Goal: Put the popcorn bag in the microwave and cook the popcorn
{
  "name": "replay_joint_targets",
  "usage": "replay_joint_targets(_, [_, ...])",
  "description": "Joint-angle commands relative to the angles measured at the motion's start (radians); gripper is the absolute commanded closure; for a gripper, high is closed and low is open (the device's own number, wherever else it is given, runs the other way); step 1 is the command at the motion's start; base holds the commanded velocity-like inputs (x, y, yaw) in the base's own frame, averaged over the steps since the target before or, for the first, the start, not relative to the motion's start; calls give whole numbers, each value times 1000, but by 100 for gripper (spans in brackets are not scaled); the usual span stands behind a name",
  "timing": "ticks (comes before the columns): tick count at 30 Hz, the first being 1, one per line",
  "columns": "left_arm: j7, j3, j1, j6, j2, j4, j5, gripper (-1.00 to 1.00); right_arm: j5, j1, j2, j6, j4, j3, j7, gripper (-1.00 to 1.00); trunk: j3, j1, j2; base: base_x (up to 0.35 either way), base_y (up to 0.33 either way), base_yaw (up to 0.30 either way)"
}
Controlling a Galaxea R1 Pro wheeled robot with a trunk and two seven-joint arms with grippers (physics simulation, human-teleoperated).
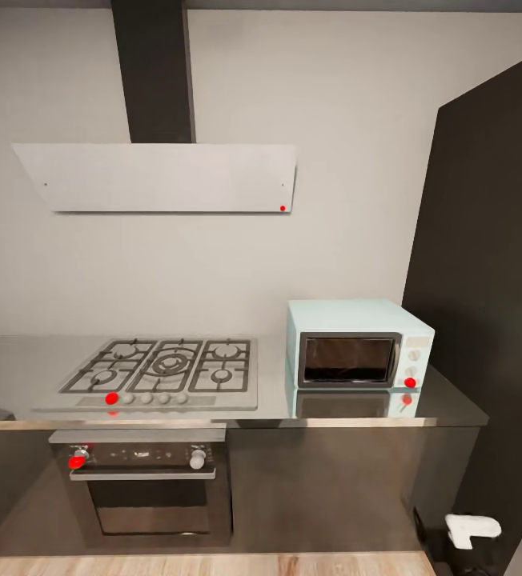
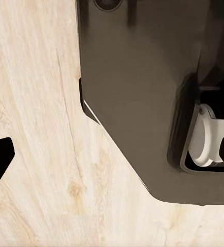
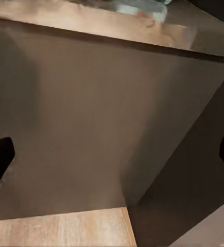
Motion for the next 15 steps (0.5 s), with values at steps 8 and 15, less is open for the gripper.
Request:
replay_joint_targets(8, [3, 3, 0, 6, -1, -2, 0, -100, -107, -59, 0, 153, -137, 70, 5, -100, 0, 0, 0, 0, 0, 0])
replay_joint_targets(15, [3, 2, 0, 7, -6, -2, 0, -100, -150, -142, 0, 209, -153, 75, 5, -100, 0, 0, 0, 0, 0, 0])
